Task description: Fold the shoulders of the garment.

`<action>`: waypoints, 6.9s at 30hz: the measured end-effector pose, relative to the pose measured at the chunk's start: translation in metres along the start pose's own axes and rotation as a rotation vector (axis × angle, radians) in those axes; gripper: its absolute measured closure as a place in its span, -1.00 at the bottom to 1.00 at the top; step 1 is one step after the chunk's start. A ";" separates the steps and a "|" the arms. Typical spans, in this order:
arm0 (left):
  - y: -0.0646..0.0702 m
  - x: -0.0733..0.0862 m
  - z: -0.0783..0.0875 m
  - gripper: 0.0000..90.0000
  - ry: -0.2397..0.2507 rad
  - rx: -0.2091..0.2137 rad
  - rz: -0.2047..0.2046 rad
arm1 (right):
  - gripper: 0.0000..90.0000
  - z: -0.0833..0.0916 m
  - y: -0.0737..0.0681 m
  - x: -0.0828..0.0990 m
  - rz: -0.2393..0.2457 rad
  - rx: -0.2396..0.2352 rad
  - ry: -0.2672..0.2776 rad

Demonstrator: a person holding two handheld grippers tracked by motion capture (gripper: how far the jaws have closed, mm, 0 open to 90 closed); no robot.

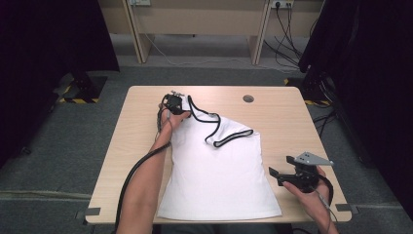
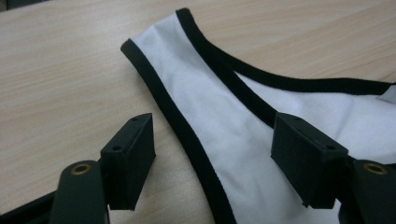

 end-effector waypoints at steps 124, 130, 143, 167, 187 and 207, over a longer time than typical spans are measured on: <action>0.045 0.016 0.032 0.71 -0.035 0.287 -0.197 | -0.70 -0.010 -0.006 0.012 0.001 -0.021 -0.037; 0.046 0.013 0.033 0.90 -0.005 0.285 -0.182 | -0.70 -0.009 -0.006 0.012 0.002 -0.021 -0.035; 0.057 -0.008 0.073 0.92 0.145 0.309 -0.190 | -0.70 -0.008 -0.005 0.010 0.004 -0.017 -0.029; 0.106 0.047 0.158 0.38 0.145 0.416 -0.349 | -0.63 -0.033 -0.021 -0.022 0.112 -0.085 -0.054; 0.134 0.068 0.149 0.13 -0.069 0.547 -0.619 | 0.25 -0.152 -0.092 -0.055 0.321 -0.304 -0.150; 0.139 0.077 0.133 0.48 -0.089 0.540 -0.599 | 0.73 -0.188 -0.102 -0.036 0.394 -0.276 -0.221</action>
Point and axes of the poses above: each handheld gripper's, and its own axes: z roughly backward along the jaws, x roughly out of its underside, y roughly to its right, the point moved 8 cm from there along -z, roughly forward along the jaws, and after that the axes turned 12 degrees about y, right-handed, at the moved point
